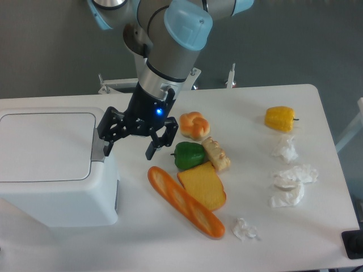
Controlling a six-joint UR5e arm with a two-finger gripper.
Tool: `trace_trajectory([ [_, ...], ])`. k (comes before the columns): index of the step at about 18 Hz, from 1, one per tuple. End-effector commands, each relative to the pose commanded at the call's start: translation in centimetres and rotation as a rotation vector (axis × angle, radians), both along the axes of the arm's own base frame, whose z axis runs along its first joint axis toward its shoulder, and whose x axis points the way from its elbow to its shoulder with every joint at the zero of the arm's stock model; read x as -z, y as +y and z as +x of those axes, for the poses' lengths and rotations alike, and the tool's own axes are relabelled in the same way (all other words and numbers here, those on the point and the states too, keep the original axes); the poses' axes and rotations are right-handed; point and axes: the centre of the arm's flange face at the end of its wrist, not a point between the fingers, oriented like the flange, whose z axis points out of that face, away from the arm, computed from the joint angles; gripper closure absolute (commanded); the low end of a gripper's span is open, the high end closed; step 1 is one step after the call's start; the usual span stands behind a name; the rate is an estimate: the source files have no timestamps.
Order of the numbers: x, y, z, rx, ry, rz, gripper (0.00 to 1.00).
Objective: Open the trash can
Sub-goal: 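Press down on the bin's grey button with the gripper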
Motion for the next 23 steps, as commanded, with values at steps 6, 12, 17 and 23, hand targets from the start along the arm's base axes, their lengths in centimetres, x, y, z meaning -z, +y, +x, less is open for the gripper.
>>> trace_trajectory([
  [6, 0.15, -0.07, 0.07, 0.0, -0.002, -0.002, 0.0],
  [12, 0.37, -0.01, 0.14, 0.003, -0.004, -0.004, 0.0],
  [17, 0.57, -0.09, 0.22, 0.003, -0.006, -0.006, 0.0],
  [23, 0.41, -0.15, 0.16, 0.001, -0.004, -0.004, 0.0],
])
